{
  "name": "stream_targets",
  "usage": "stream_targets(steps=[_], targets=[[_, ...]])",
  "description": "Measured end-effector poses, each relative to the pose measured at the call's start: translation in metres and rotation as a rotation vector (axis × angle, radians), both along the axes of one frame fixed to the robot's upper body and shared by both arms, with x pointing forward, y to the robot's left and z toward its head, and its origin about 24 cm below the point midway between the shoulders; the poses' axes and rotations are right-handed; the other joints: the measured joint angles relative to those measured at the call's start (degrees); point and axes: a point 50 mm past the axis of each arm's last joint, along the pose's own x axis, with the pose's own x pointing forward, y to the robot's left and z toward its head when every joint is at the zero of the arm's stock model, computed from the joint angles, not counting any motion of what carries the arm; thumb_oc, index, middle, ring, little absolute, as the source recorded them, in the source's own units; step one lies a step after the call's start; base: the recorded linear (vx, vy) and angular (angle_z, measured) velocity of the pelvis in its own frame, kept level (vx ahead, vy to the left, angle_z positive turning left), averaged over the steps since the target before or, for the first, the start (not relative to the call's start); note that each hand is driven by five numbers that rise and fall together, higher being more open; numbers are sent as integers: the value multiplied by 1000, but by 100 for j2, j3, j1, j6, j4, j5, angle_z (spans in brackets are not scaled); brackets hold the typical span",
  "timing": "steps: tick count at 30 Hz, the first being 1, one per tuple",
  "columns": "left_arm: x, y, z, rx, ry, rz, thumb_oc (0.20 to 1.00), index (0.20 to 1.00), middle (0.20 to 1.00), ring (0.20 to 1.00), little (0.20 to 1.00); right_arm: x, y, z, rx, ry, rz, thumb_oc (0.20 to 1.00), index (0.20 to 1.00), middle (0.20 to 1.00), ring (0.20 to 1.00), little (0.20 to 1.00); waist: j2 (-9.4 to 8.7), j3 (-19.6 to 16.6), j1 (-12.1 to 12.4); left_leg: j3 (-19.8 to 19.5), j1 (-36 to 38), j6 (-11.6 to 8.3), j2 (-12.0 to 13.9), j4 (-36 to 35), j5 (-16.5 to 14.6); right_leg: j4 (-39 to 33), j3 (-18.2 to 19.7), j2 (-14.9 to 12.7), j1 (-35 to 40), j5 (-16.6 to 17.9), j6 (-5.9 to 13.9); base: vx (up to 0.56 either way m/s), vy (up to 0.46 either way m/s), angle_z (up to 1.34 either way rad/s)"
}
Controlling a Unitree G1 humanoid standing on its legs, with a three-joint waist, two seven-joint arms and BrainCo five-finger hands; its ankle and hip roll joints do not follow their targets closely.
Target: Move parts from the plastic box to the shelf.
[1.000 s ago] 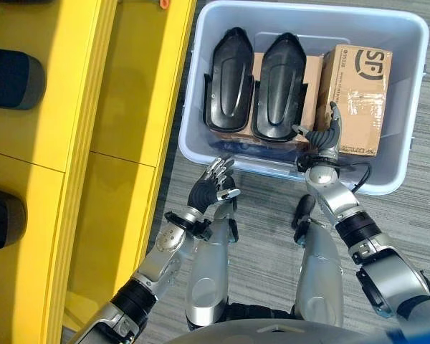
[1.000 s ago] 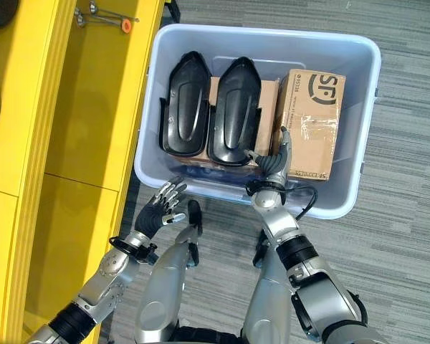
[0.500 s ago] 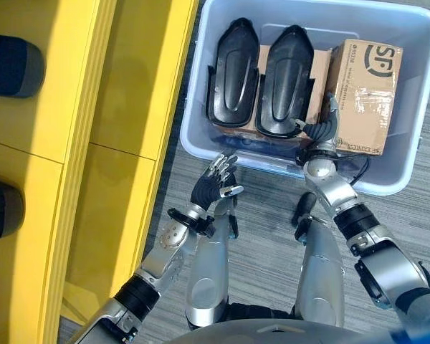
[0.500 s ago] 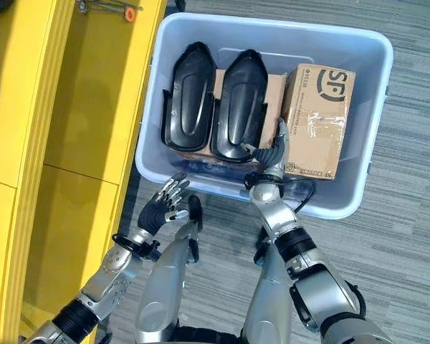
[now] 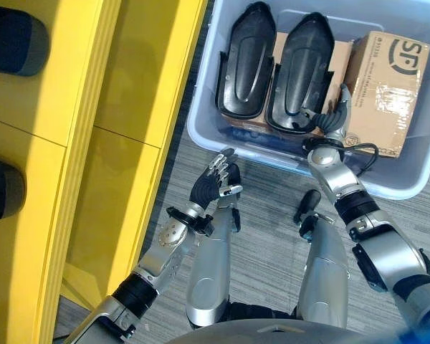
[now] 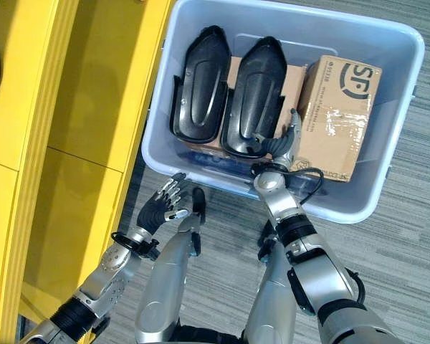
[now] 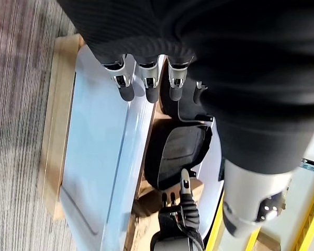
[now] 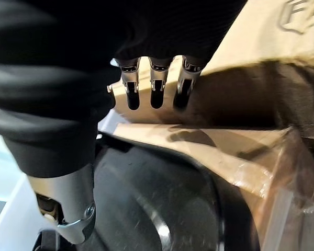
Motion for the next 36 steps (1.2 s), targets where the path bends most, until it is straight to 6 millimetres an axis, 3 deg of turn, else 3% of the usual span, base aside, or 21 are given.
stream_targets(steps=[9,15,36], targets=[[0,-7,-1,22,9,-53,1000,1000,1000,1000,1000,5,-6,-4,27,44,-62,1000,1000,1000,1000,1000,8,0,83,-143,-546,-23,1,265,-7,228,-67,-31,-429,-65,-45,4,24,5],[1,-7,4,24,-7,-59,1000,1000,1000,1000,1000,12,-13,5,66,43,-109,1000,1000,1000,1000,1000,9,0,165,-203,-779,-9,6,353,-10,266,-117,-45,-601,-94,-91,-1,25,4],[2,-6,6,20,-11,-42,1000,1000,1000,1000,1000,18,-22,26,-81,37,-224,1000,1000,1000,1000,1000,16,-9,184,-476,-1263,-40,-21,558,-37,282,-302,-43,-799,-122,-56,10,29,4]])
